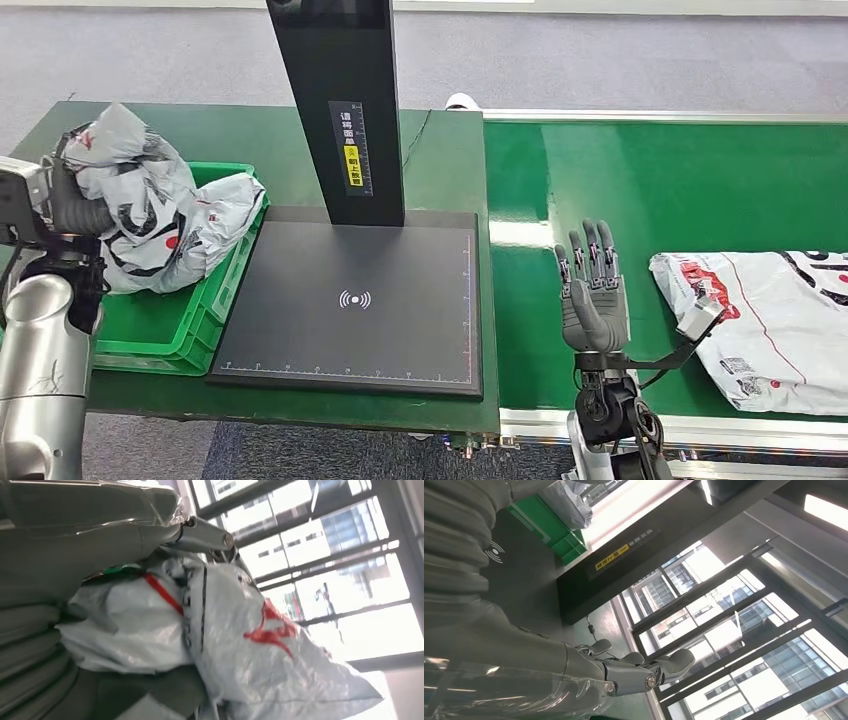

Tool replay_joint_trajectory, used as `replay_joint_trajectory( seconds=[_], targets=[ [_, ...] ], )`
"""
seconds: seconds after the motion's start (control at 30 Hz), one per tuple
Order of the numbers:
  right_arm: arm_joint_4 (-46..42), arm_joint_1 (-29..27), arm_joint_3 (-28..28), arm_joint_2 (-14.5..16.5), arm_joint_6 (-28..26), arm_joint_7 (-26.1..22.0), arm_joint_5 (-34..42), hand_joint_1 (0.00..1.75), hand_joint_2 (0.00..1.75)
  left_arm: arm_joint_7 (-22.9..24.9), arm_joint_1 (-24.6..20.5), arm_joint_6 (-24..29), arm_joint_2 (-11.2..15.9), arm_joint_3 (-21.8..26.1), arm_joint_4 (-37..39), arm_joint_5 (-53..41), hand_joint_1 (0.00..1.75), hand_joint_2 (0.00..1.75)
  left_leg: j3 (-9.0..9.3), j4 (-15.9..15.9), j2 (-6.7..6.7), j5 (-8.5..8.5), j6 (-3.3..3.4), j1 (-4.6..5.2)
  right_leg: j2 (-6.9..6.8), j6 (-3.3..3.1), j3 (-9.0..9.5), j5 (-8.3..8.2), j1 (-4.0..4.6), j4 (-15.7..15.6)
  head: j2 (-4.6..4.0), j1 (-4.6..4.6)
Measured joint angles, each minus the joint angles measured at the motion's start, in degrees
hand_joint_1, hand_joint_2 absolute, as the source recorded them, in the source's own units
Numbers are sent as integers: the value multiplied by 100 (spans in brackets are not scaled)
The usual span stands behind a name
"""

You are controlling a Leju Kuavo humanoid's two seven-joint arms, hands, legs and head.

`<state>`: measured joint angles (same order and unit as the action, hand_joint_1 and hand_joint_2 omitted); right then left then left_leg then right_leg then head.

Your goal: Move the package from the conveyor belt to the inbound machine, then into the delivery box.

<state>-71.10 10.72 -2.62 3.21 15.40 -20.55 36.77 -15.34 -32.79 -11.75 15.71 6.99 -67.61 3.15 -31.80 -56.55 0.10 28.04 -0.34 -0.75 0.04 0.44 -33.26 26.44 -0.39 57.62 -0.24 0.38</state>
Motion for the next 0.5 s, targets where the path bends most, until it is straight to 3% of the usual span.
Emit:
replay_joint_trajectory(
  seconds=[0.17, 0.5],
  targets=[
    [-2, -13, 1, 5, -61, 4, -18, 0, 175, 71, 80, 117, -63, -266, -343, -214, 0, 175, -4, 0, -1, 1, 0, -1, -1, 0, -3, 1, 1, 0, 0, 0],
    [-109, -228, 7, 51, -154, -34, -58, 0, 175, 98, 381, 1559, -291, -484, -1251, -1577, 0, 175, -3, 0, -2, 1, 0, 0, -1, 0, -2, 1, 0, -1, 0, 1]
  ],
)
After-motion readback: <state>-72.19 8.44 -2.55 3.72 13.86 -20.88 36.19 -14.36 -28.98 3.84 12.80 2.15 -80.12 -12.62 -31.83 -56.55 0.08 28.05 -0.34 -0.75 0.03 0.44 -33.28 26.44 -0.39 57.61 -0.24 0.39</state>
